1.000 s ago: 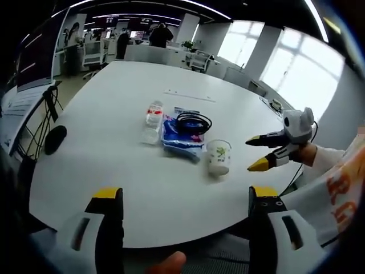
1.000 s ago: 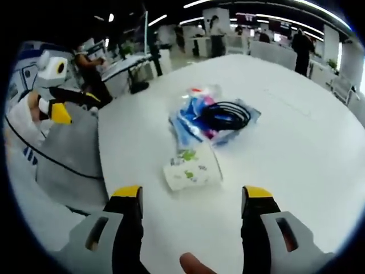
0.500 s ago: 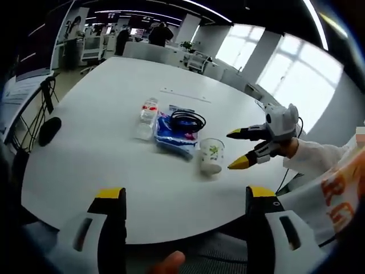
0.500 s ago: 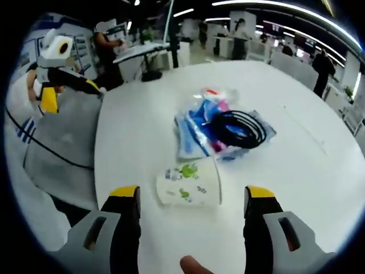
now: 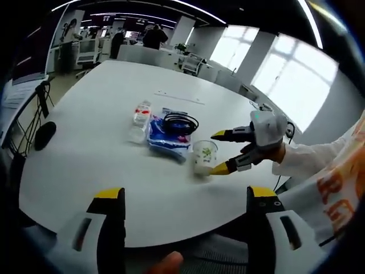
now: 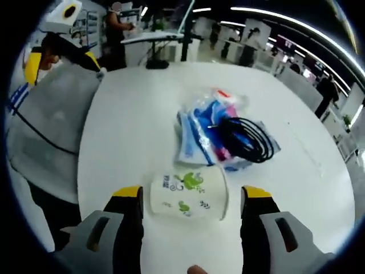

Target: Arrange the tabletop items into an orderly group along one side of the table until the central work area is clear of visible clutter.

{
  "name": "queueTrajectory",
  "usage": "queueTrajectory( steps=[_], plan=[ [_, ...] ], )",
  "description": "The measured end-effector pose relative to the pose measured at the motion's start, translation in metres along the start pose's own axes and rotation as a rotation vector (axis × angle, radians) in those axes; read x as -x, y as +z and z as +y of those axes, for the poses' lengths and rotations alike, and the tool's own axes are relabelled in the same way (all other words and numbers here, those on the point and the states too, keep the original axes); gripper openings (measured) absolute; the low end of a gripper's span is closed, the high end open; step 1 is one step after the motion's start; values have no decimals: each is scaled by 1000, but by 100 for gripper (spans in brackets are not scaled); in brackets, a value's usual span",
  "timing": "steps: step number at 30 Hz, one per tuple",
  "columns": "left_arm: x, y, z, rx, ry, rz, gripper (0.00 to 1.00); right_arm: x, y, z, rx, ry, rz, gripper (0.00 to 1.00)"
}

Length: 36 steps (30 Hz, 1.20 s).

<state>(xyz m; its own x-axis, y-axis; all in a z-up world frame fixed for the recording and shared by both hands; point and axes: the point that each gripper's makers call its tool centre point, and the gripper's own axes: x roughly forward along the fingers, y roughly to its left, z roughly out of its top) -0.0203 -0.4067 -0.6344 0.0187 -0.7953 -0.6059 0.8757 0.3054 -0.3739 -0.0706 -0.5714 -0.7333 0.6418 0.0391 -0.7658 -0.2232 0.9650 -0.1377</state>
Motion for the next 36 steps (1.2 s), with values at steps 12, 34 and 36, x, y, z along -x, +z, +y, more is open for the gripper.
queueTrajectory(
  steps=[12, 34, 36],
  plan=[
    [-5, -3, -3, 4, 5, 16, 89, 5, -3, -3, 46, -33, -50, 55],
    [-40, 48, -57, -34, -84, -124, 77, 112, 89, 30, 355, -33, -516, 55],
    [-41, 55, -72, -54, -142, -145, 79, 124, 97, 30, 417, -39, -543, 55]
  ],
)
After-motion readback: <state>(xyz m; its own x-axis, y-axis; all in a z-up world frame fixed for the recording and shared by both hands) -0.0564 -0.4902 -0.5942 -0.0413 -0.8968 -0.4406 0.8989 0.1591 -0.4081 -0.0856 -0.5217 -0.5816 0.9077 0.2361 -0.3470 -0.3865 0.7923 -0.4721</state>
